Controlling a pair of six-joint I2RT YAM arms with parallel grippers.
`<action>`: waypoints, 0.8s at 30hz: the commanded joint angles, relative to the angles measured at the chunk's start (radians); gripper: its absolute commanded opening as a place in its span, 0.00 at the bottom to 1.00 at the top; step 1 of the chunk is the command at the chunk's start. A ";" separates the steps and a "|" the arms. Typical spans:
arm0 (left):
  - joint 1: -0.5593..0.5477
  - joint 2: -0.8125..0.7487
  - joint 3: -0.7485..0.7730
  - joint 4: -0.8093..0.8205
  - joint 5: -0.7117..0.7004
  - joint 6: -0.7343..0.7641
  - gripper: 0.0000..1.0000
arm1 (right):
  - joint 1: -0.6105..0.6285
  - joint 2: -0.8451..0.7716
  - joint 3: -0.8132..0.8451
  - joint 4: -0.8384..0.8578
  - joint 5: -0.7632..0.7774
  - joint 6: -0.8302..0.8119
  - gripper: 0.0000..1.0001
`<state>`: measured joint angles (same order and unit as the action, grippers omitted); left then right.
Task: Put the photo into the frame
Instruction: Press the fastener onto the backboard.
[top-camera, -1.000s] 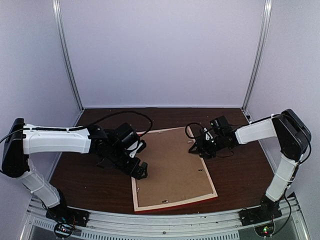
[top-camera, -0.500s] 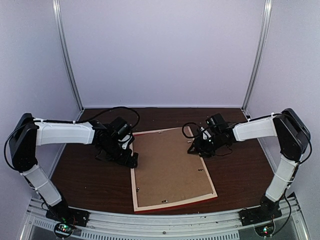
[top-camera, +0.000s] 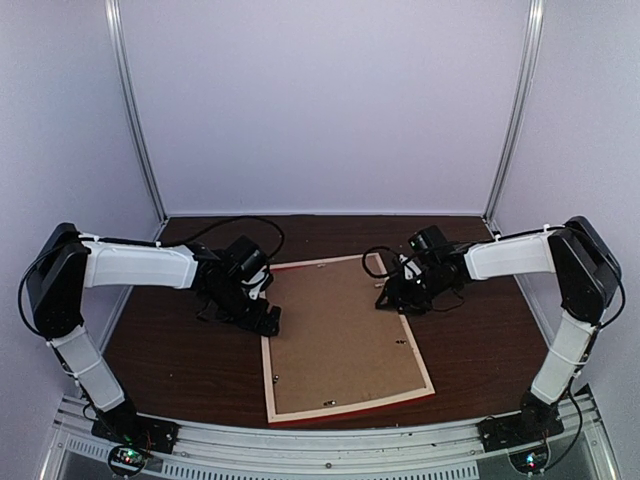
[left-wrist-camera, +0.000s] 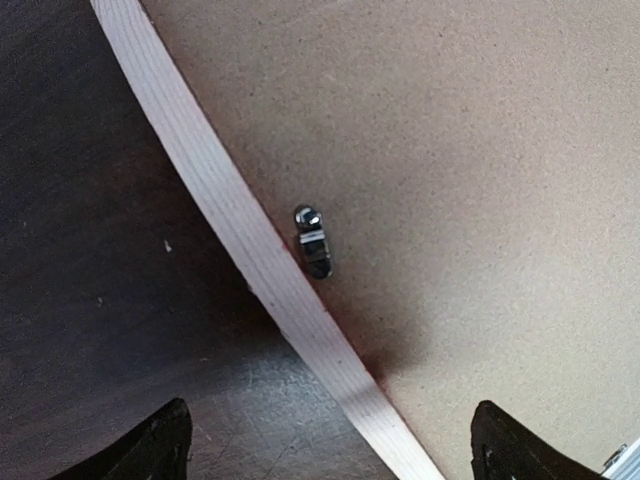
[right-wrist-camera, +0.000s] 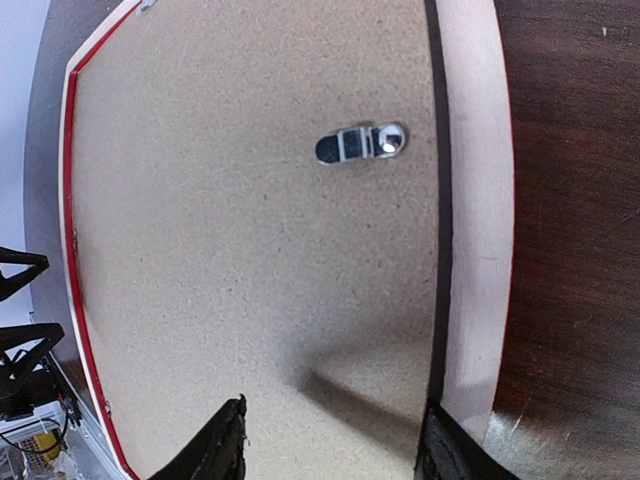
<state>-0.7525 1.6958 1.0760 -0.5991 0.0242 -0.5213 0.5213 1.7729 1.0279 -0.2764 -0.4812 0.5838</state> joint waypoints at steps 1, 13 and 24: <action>0.010 0.014 0.029 0.033 0.005 0.009 0.97 | 0.003 -0.057 0.024 -0.084 0.103 -0.042 0.58; 0.018 0.038 0.033 0.055 0.029 0.003 0.94 | 0.002 -0.096 0.028 -0.142 0.183 -0.079 0.58; 0.018 0.067 0.047 0.074 0.068 0.005 0.85 | 0.001 -0.073 0.002 -0.129 0.191 -0.084 0.54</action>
<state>-0.7422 1.7329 1.0885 -0.5648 0.0658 -0.5217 0.5220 1.7039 1.0409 -0.4103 -0.3141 0.5148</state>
